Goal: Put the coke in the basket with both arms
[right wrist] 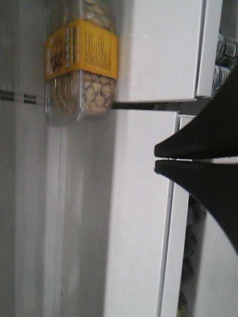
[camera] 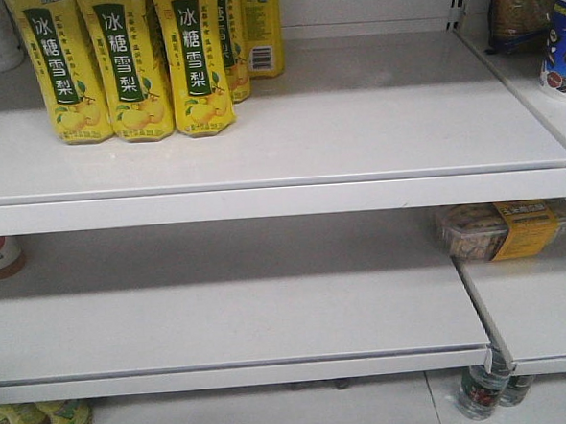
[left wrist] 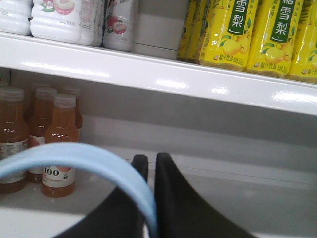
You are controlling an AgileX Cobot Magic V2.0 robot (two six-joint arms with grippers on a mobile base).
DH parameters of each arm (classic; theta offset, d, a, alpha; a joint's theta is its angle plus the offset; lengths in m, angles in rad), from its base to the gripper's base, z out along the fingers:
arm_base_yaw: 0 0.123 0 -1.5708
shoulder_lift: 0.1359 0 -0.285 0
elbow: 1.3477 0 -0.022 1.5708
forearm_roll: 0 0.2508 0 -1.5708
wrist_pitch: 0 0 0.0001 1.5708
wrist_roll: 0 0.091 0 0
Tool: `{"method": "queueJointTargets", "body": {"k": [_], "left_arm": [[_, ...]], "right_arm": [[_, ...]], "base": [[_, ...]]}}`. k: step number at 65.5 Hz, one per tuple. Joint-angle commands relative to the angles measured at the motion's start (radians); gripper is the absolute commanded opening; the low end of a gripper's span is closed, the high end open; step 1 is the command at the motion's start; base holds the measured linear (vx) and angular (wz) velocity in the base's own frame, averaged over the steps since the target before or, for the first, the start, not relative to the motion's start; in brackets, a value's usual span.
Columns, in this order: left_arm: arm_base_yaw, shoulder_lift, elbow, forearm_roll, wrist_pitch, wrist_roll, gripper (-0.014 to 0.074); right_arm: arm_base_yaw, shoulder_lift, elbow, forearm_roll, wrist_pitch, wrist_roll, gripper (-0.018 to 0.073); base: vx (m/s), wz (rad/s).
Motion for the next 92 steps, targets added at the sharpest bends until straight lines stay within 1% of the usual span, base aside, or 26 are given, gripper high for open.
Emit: {"method": "queueJointTargets", "body": {"k": [1,4,7,12,16,24,32,40,51,92], "left_arm": [[0.0,-0.023,-0.029,0.043,-0.136,0.042,-0.0006],[0.0,-0.023,-0.029,0.043,-0.136,0.042,-0.0006],[0.0,-0.023,-0.029,0.043,-0.136,0.042,-0.0006],[0.0,-0.023,-0.029,0.043,-0.136,0.042,-0.0006],[0.0,-0.022,-0.029,0.043,-0.136,0.042,-0.0006],[0.0,-0.022,-0.029,0.043,-0.136,0.042,-0.0006],[0.0,-0.022,-0.029,0.043,-0.136,0.042,-0.0006],[0.0,-0.022,-0.029,0.043,-0.136,0.042,-0.0006],[0.0,-0.022,-0.029,0.043,-0.136,0.042,-0.0006],[0.0,-0.022,-0.029,0.043,-0.136,0.042,-0.0006]], "right_arm": [[-0.06,-0.037,0.049,-0.069,-0.152,0.114,-0.0005],[-0.084,-0.062,0.047,-0.083,-0.106,0.157,-0.0005],[-0.107,-0.091,0.045,-0.113,-0.097,0.192,-0.0005],[-0.156,-0.148,0.047,-0.157,-0.092,0.205,-0.0005],[-0.202,-0.187,0.047,-0.195,-0.116,0.205,-0.0005],[-0.255,-0.183,0.047,-0.194,-0.195,0.204,-0.0005],[-0.254,-0.183,0.047,-0.195,-0.286,0.183,-0.0005],[-0.254,-0.183,0.047,-0.195,-0.331,0.183,-0.0005],[-0.254,-0.183,0.047,-0.185,-0.35,0.184,-0.0005],[-0.254,-0.182,0.046,-0.185,-0.349,0.184,-0.0005]], "base": [[0.0,0.0],[0.0,0.0],[0.0,0.0],[0.0,0.0],[0.0,0.0],[0.0,0.0],[0.0,0.0],[0.0,0.0],[0.0,0.0],[0.0,0.0]]}}
